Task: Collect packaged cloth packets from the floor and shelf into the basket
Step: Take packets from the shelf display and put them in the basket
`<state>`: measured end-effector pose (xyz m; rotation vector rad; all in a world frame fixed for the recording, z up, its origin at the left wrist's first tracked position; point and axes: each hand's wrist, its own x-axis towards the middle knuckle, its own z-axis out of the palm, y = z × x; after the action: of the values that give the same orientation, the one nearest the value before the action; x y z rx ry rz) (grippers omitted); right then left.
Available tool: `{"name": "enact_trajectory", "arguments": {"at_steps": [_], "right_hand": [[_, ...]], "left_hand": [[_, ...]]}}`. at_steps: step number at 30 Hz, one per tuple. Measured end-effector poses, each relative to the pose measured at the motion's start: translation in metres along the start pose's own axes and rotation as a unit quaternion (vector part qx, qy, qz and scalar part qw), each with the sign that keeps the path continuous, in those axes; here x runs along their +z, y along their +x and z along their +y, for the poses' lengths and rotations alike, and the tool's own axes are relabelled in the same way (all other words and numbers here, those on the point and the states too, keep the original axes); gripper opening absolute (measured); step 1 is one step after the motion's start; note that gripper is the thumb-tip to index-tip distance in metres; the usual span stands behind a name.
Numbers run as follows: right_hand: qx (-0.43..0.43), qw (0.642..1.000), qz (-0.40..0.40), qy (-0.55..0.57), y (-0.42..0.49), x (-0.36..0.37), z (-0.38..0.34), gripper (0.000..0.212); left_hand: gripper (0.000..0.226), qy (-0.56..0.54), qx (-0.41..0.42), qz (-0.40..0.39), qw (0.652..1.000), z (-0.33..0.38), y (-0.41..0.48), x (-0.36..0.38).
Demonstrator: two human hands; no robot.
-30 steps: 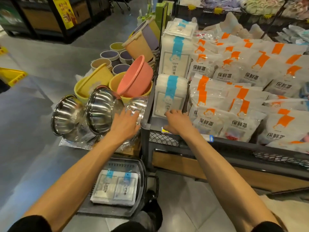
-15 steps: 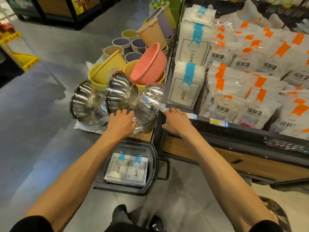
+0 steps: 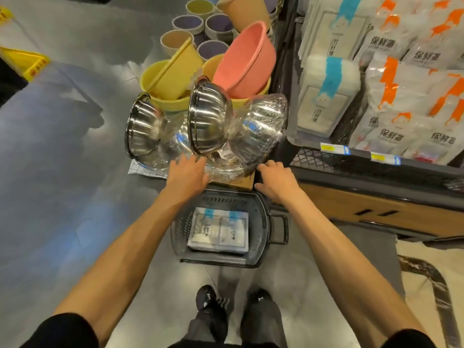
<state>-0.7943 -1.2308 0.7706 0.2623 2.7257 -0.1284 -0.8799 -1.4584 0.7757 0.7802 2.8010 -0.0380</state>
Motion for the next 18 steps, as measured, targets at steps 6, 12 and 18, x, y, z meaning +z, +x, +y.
{"name": "enact_trajectory", "arguments": {"at_steps": [6,12,18], "right_hand": [[0.016,0.998,-0.051,0.032,0.019,0.047,-0.023,0.056],[0.037,0.994,-0.081,0.056,0.056,0.113,-0.027,0.051],[0.047,0.993,-0.082,0.068,0.11,0.224,-0.02,0.049]], "left_hand": [[0.047,-0.019,-0.01,-0.034,0.999,-0.029,0.006,0.042],[0.039,-0.048,-0.032,-0.084,0.995,-0.045,0.027,0.116],[0.042,-0.048,-0.031,-0.099,0.993,-0.058,0.058,0.236]]}}
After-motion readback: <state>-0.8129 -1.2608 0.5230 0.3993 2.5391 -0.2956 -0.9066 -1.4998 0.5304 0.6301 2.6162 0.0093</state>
